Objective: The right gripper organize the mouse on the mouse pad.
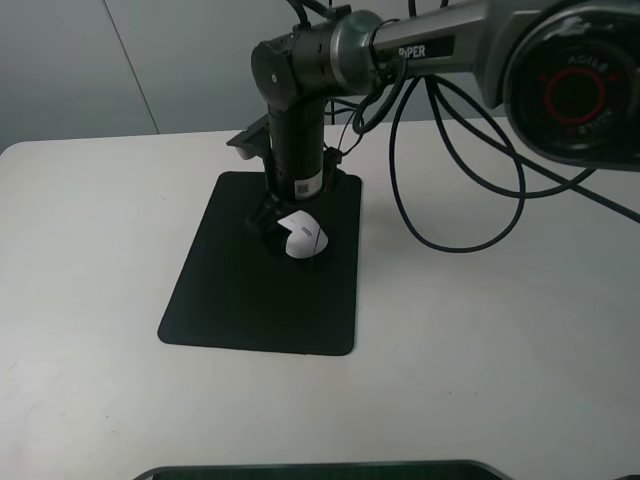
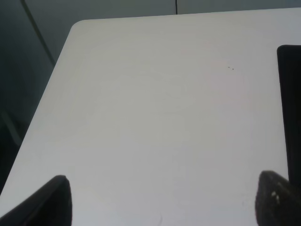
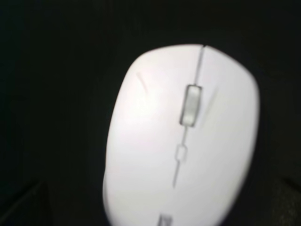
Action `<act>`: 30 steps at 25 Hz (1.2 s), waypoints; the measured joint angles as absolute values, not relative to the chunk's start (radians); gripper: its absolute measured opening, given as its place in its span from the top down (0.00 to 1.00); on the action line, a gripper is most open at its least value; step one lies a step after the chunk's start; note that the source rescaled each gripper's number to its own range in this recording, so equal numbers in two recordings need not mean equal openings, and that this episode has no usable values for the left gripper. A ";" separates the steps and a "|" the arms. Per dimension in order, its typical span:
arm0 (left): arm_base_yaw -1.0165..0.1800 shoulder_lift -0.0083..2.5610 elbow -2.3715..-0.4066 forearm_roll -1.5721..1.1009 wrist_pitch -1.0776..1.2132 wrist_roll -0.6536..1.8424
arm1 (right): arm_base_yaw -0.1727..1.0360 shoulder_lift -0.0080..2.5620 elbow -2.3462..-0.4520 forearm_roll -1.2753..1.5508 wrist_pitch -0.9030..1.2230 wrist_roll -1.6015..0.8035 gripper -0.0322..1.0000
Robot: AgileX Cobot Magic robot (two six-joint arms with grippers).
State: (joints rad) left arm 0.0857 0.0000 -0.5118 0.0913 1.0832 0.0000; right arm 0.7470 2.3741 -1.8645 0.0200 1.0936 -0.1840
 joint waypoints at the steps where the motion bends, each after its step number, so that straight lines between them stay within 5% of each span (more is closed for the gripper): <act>1: 0.086 0.000 -0.512 0.091 1.083 0.000 | 0.747 2.356 -1.864 0.020 1.096 -0.184 0.02; 18: 0.086 0.000 -0.512 0.091 1.083 0.000 | 0.745 1.923 -1.843 -0.042 1.208 -0.168 0.02; 30: 0.086 0.000 -0.512 0.091 1.083 0.000 | 0.698 1.430 -1.339 -0.062 1.090 -0.074 0.02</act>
